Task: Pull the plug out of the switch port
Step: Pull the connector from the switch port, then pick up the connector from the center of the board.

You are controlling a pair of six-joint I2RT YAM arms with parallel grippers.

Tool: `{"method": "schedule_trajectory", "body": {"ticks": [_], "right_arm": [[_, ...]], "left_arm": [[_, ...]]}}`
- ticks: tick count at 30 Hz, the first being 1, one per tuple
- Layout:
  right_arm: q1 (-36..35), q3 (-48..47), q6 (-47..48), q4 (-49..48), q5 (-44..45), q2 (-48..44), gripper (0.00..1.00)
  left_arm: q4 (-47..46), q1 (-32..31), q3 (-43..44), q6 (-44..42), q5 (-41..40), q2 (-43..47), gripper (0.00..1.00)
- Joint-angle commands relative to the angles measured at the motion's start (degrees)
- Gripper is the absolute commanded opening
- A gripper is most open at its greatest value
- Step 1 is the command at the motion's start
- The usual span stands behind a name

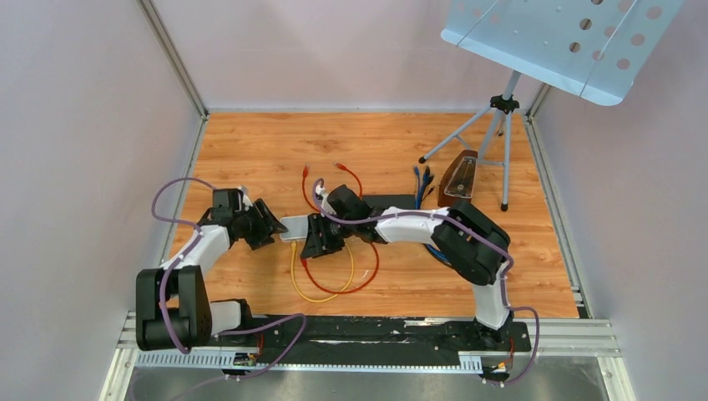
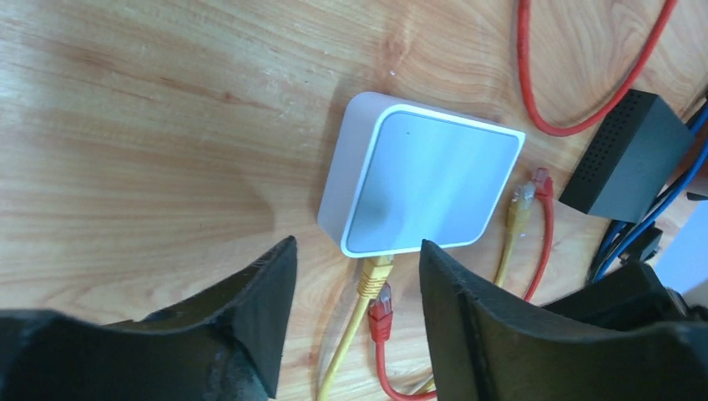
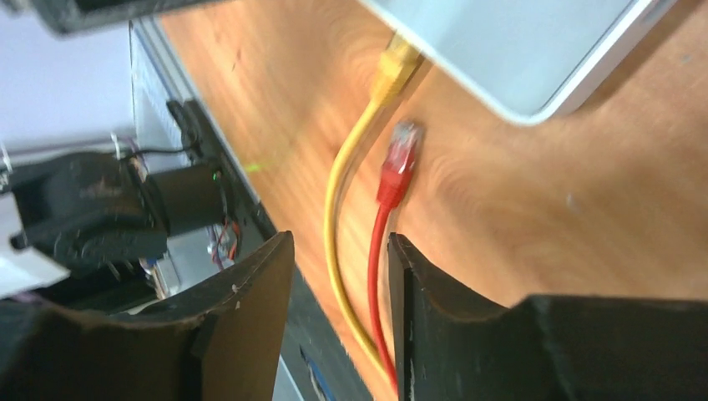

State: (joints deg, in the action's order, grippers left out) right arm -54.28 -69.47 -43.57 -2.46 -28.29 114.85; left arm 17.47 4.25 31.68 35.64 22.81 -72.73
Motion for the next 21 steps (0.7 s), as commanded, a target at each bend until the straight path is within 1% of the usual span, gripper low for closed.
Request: {"method": "schedule_trajectory", "body": {"ticks": [1, 4, 8, 15, 21], "right_arm": [[-0.8, 2.5, 12.4, 8.3, -2.8, -7.8, 0.45], [-2.8, 4.3, 17.1, 13.1, -1.1, -10.2, 0.45], [-5.7, 5.7, 20.7, 15.6, 1.5, -11.4, 0.45], [-9.8, 0.4, 23.4, 20.0, 7.1, -6.5, 0.44], [-12.1, -1.9, 24.5, 22.7, 12.5, -2.5, 0.42]], "left_arm": [[2.7, -0.2, 2.6, -0.1, -3.1, 6.0, 0.65], [5.0, -0.2, 3.5, 0.7, -6.4, 8.4, 0.67], [7.2, -0.2, 3.7, 2.1, -10.6, 12.7, 0.68], [11.6, -0.2, 3.6, 4.2, -18.5, 19.0, 0.73], [13.4, -0.1, 3.5, 4.2, -21.1, 22.1, 0.78]]}}
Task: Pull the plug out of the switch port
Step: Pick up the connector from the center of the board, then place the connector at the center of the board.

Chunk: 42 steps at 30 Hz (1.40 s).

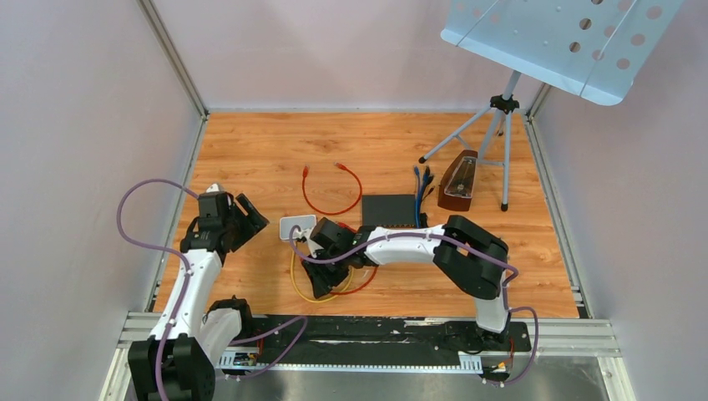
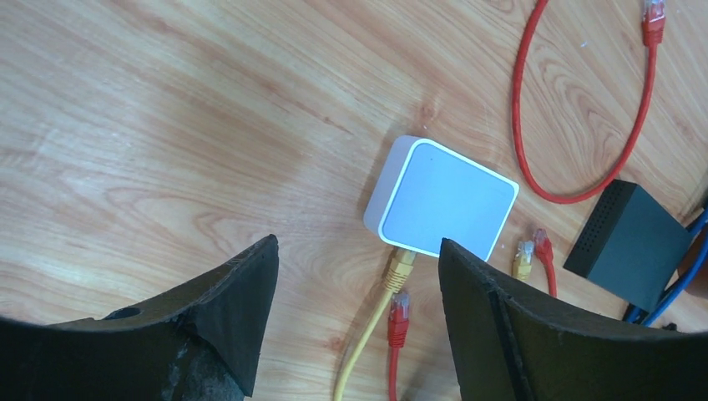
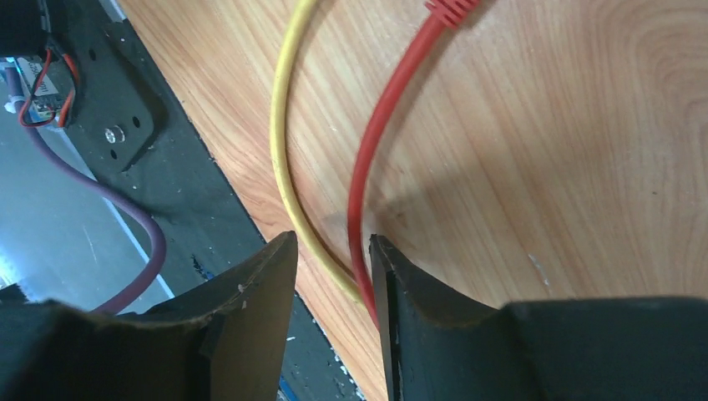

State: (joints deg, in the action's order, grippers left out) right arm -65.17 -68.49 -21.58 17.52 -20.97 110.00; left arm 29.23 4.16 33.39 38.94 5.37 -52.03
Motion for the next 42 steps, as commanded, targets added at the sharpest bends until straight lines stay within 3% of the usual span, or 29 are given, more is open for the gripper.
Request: {"method": "schedule_trajectory", "body": {"ticks": [1, 5, 13, 17, 23, 27, 34, 42], "right_arm": [[-1.5, -3.0, 2.7, 3.1, 6.3, 2.7, 0.41], [-2.8, -3.3, 3.0, 4.7, 12.7, 2.8, 0.38], [-3.1, -6.8, 4.4, 8.2, 17.1, -2.1, 0.0], [-3.1, -12.6, 7.8, 12.9, 14.9, -7.8, 0.0], [-2.4, -20.0, 11.0, 18.2, 25.9, -13.5, 0.0], [-0.9, -24.9, 14.0, 18.3, 27.9, -13.9, 0.0], [2.4, -38.0, 19.7, 16.5, 32.2, -4.8, 0.0], [12.2, -53.7, 21.0, 13.0, 26.4, 14.3, 0.0]], "left_arm": [[1.7, 0.0, 1.8, 0.9, -3.7, 1.5, 0.79], [2.2, 0.0, 1.9, 0.9, -4.0, 1.6, 0.83], [3.0, 0.0, 2.2, 0.9, -5.0, 2.2, 0.9], [3.6, 0.1, 2.3, 0.7, -5.2, 2.4, 0.99], [3.6, 0.1, 2.3, 0.7, -5.2, 2.6, 1.0], [3.3, 0.1, 1.8, 1.0, -5.2, 2.9, 1.0], [2.9, 0.1, 1.9, 0.8, -4.0, 2.8, 1.0], [2.0, 0.1, 1.5, 0.5, -0.4, 2.7, 1.0]]}}
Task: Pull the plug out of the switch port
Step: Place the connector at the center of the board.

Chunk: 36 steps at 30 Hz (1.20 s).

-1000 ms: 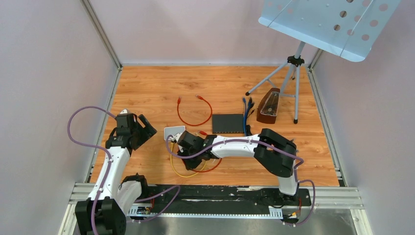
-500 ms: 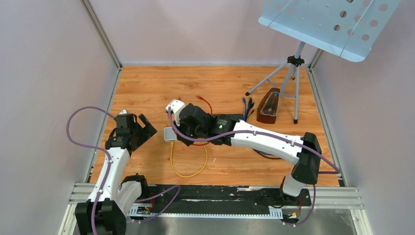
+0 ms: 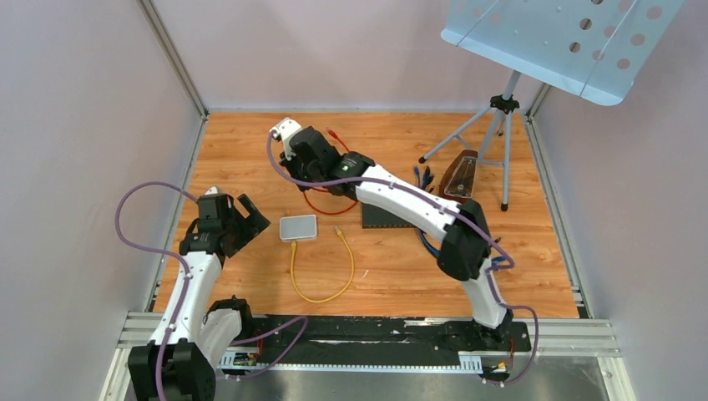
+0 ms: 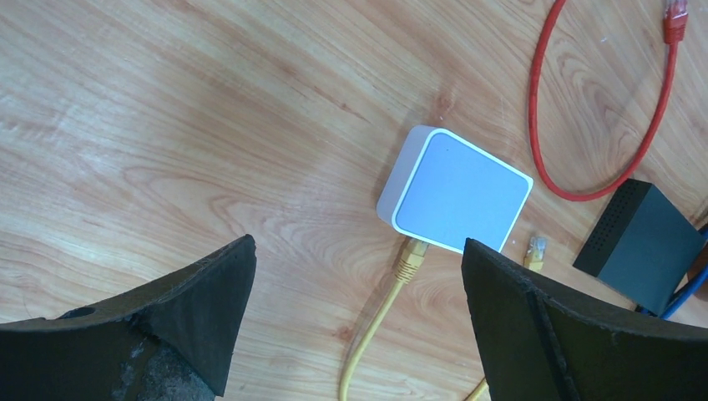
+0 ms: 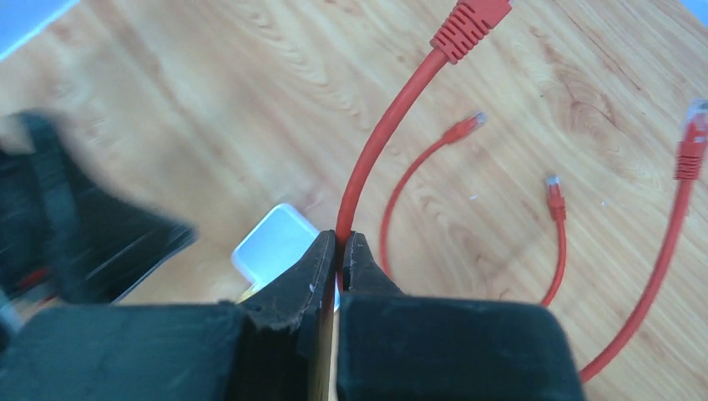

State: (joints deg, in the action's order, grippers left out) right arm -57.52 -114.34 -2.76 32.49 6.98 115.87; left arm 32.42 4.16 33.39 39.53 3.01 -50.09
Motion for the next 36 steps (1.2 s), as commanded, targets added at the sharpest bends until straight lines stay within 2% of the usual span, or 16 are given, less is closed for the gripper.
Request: {"method": "schedule_trajectory", "body": {"ticks": [1, 6, 10, 15, 17, 22, 23, 27, 29, 33, 36], "right_arm": [[5.5, -10.1, 1.8, -1.8, -1.5, 10.9, 0.0], [7.3, -15.7, -1.3, 0.7, 1.4, 20.3, 0.0], [7.5, -13.1, -3.7, 0.8, -2.3, 21.8, 0.01], [7.8, -11.3, -4.9, 1.2, -5.8, 22.3, 0.08], [7.9, -10.6, -5.0, 1.3, -9.4, 21.4, 0.19], [8.0, -6.8, -7.4, 1.3, -11.7, 16.9, 0.36], [8.0, -5.4, -8.6, 1.4, -11.7, 15.7, 0.36], [8.0, 3.3, -17.0, -1.4, -11.8, 7.9, 0.36], [8.0, 12.0, -22.9, -5.9, -12.7, 3.0, 0.35], [8.1, 29.1, -37.8, -20.8, -19.0, -5.5, 0.39], [8.1, 41.1, -50.0, -35.8, -24.1, -8.1, 0.41]], "left_arm": [[-1.2, 0.1, 1.4, -0.2, 2.2, 0.8, 1.0], [-1.6, 0.1, 1.2, -0.7, 3.7, 0.7, 1.0], [-2.9, 0.1, 0.4, -0.5, 4.7, -0.1, 1.0], [-4.7, 0.1, 0.1, -0.3, 6.5, -1.8, 1.0], [-5.3, 0.1, 0.0, -0.4, 7.1, -2.3, 1.0], [-7.0, 0.1, -0.4, -0.9, 8.6, -3.5, 0.96], [-7.4, 0.1, -0.6, -0.9, 8.9, -3.8, 0.94], [-9.7, 0.1, -0.6, -1.8, 10.5, -6.1, 0.89], [-11.1, 0.1, -0.2, -2.3, 12.0, -8.3, 0.86], [-12.9, 0.1, 1.4, -4.4, 15.3, -15.7, 0.81], [-13.4, 0.1, 2.7, -6.9, 17.7, -19.9, 0.76]]}}
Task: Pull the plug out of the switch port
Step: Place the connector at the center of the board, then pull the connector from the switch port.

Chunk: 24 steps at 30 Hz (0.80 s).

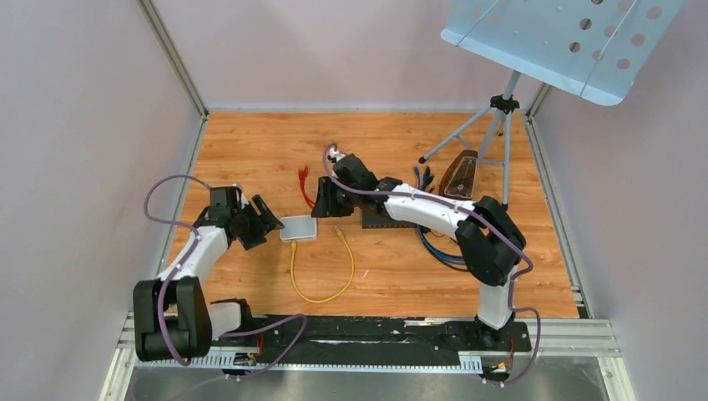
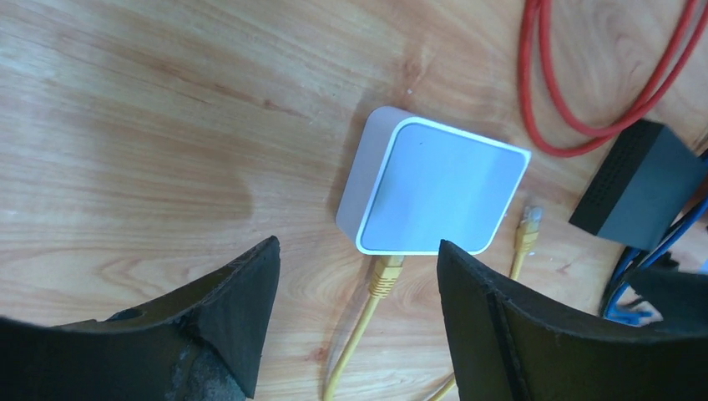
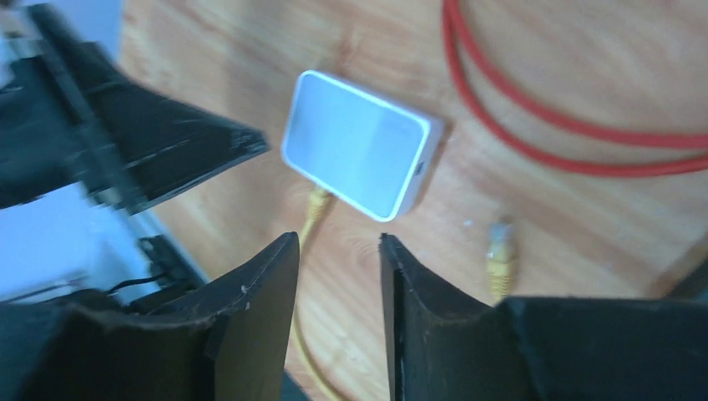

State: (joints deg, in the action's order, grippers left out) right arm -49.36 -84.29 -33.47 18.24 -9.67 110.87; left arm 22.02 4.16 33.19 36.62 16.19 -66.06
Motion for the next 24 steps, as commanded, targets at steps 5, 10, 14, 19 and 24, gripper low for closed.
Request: {"method": "schedule_trajectory", "body": {"ticks": [5, 10, 14, 19, 24], "right_arm": [[-0.1, 18.3, -33.5, -36.1, -14.2, 1.4, 0.43], [-0.8, 18.6, -39.5, -41.5, -15.7, 7.0, 0.34], [-2.4, 18.9, -41.3, -41.9, -12.6, 8.2, 0.34], [-3.2, 18.1, -41.3, -39.4, -8.3, 8.5, 0.37], [-4.3, 17.0, -40.7, -37.2, -5.7, 9.5, 0.36]], "left_arm": [[-4.2, 0.1, 4.8, -5.9, 6.1, -10.1, 0.72], [-6.4, 0.1, 5.2, -6.9, 8.6, -13.5, 0.68], [-7.4, 0.1, 4.9, -6.7, 9.4, -15.8, 0.65], [-7.9, 0.1, 4.7, -5.5, 10.2, -16.6, 0.6], [-7.1, 0.1, 4.5, -4.4, 9.9, -17.8, 0.55]]}}
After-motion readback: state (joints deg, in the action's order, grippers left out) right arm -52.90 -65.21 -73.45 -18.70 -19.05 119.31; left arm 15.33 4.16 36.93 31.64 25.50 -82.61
